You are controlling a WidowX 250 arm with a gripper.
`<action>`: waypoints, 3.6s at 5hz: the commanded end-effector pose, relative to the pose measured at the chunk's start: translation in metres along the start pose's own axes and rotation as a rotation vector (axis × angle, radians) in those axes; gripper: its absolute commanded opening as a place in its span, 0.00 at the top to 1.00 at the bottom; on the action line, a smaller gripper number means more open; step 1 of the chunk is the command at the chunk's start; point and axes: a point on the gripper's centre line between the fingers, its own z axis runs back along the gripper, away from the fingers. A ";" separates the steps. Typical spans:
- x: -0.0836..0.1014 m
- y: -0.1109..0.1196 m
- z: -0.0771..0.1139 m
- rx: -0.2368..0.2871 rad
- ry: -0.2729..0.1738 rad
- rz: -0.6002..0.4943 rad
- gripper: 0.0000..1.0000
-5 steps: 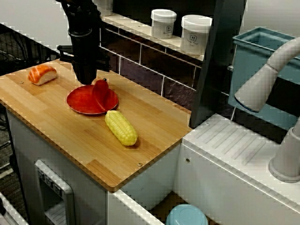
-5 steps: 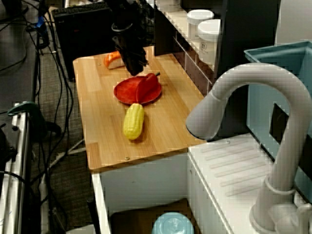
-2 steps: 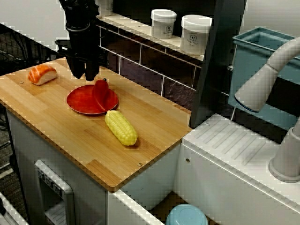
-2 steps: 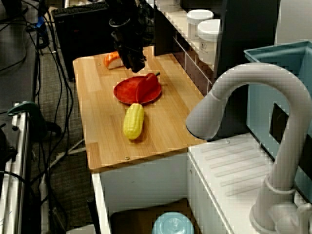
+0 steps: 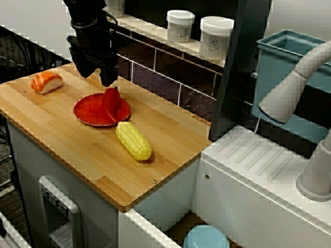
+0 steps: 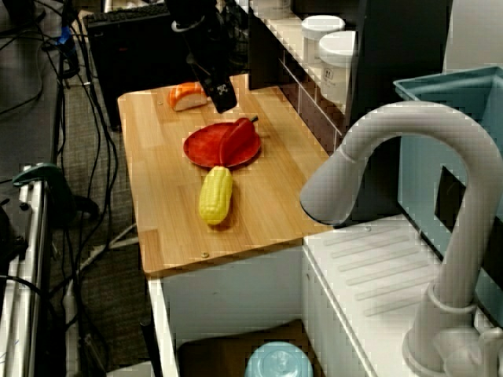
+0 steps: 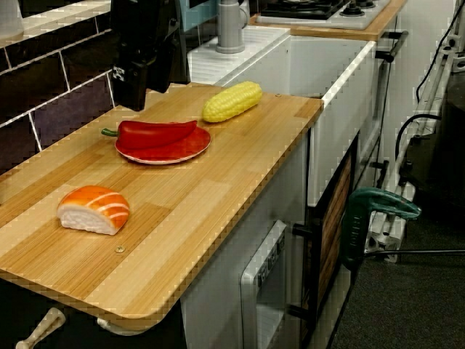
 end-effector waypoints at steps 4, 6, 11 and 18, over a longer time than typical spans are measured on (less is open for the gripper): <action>0.022 -0.016 0.008 -0.209 -0.064 -1.040 0.00; 0.015 -0.021 0.004 -0.243 -0.019 -1.103 0.00; -0.004 -0.023 -0.020 -0.382 -0.024 -1.348 0.00; -0.013 -0.010 -0.047 -0.231 -0.015 -1.292 1.00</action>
